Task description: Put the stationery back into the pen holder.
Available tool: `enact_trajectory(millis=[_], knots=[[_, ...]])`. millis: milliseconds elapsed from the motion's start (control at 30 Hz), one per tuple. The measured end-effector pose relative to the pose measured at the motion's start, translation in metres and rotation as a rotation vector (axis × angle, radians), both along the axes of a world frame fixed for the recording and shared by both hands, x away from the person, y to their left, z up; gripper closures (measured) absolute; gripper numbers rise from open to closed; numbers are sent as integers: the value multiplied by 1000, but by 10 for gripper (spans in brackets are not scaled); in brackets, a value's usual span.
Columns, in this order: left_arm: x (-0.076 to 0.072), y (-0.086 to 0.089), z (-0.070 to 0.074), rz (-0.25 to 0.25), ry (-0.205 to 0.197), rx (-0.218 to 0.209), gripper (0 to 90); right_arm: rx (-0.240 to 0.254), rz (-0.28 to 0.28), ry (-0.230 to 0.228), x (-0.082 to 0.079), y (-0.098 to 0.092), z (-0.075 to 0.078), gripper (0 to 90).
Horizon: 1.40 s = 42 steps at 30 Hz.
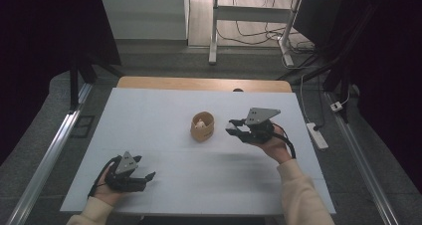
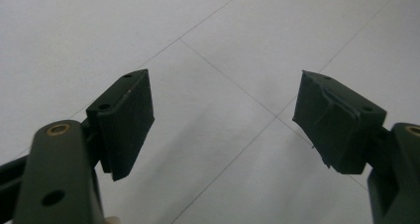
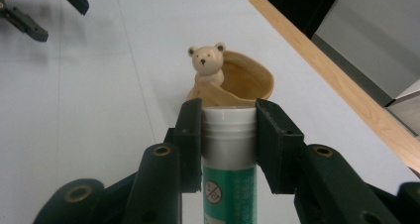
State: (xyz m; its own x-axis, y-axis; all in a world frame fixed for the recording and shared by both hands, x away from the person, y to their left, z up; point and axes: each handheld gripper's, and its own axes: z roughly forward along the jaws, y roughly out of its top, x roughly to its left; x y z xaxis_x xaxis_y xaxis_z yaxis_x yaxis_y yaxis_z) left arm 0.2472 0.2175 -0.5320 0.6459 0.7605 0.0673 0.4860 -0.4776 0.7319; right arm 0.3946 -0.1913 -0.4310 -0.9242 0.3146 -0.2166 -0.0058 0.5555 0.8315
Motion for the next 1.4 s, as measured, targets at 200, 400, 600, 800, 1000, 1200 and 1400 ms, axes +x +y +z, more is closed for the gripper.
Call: enact_trajectory(millis=[200,400,600,800,1000,1200,1400], knots=[[0,0,0,-1,-1,2,230,30,-16,-4,-1,-2,3,652],[0,-1,0,-2,-1,4,230,42,-24,-13,-2,-1,5,652],[0,-1,-1,-3,0,5,231,44,-28,-22,-2,0,6,651],[0,-1,-1,-7,2,9,231,57,-45,-29,-3,3,5,652],[0,-2,-1,-8,3,10,231,61,-51,-32,-4,6,6,652],[0,-2,-1,-7,1,10,231,71,-52,-37,-5,9,8,652],[0,-2,-1,-10,-2,12,233,78,-54,-46,-6,14,9,652]])
